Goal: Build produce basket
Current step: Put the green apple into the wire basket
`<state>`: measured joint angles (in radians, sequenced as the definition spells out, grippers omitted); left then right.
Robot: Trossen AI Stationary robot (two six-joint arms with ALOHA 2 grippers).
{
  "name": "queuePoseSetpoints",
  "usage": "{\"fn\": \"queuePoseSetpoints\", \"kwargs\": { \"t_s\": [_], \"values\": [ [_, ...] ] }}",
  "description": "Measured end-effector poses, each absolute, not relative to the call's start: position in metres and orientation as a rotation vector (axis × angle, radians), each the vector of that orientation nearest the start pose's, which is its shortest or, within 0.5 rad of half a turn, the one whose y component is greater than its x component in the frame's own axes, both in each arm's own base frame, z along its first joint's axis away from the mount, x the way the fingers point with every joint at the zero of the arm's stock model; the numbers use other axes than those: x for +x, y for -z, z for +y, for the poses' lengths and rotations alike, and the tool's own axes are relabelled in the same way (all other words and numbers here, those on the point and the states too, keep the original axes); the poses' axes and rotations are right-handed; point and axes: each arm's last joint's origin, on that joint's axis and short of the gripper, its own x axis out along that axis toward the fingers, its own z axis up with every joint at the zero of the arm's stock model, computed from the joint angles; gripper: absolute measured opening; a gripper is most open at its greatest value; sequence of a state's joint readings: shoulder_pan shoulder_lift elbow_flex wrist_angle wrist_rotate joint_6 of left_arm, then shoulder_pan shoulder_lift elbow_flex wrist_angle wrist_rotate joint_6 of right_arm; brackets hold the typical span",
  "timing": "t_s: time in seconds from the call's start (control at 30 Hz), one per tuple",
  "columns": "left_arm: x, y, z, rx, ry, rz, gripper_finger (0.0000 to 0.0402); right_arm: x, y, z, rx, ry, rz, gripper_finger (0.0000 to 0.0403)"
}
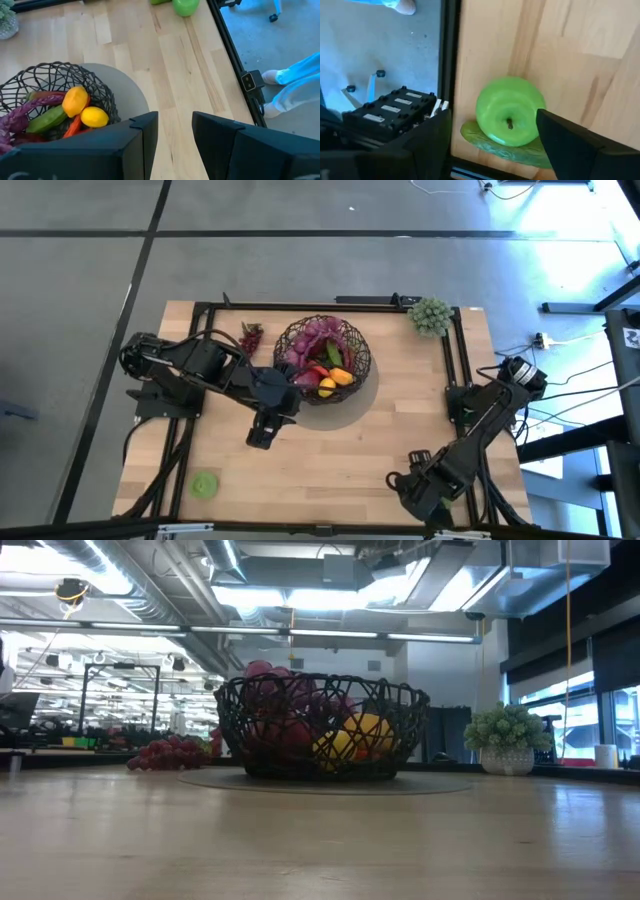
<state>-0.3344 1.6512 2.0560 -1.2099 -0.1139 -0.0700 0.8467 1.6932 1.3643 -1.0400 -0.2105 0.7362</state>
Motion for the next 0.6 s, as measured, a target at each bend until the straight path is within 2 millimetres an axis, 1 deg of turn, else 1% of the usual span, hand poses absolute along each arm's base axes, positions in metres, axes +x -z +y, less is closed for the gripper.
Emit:
{"fn": "queuePoseSetpoints", "kwargs": {
  "t_s": [0.17, 0.27, 0.4, 0.53, 0.6],
  "values": [
    [0.294, -0.449, -0.099, 0.113, 0.180, 0.793, 0.0110, 0.211, -0.249, 0.241, 0.264, -0.138, 1.590, 0.0287],
    [0.294, -0.449, -0.099, 0.113, 0.180, 0.793, 0.0110, 0.213, -0.248, 0.238, 0.327, -0.055, 1.595, 0.0287],
    [0.294, -0.449, -0.098, 0.113, 0.180, 0.793, 0.0110, 0.214, -0.248, 0.237, 0.344, 0.012, 1.571, 0.0287],
    [0.294, -0.449, -0.099, 0.113, 0.180, 0.792, 0.0110, 0.213, -0.248, 0.235, 0.341, 0.042, 1.575, 0.0287],
    [0.294, -0.449, -0.099, 0.113, 0.180, 0.793, 0.0110, 0.214, -0.248, 0.235, 0.371, 0.065, 1.571, 0.0287]
  ]
}}
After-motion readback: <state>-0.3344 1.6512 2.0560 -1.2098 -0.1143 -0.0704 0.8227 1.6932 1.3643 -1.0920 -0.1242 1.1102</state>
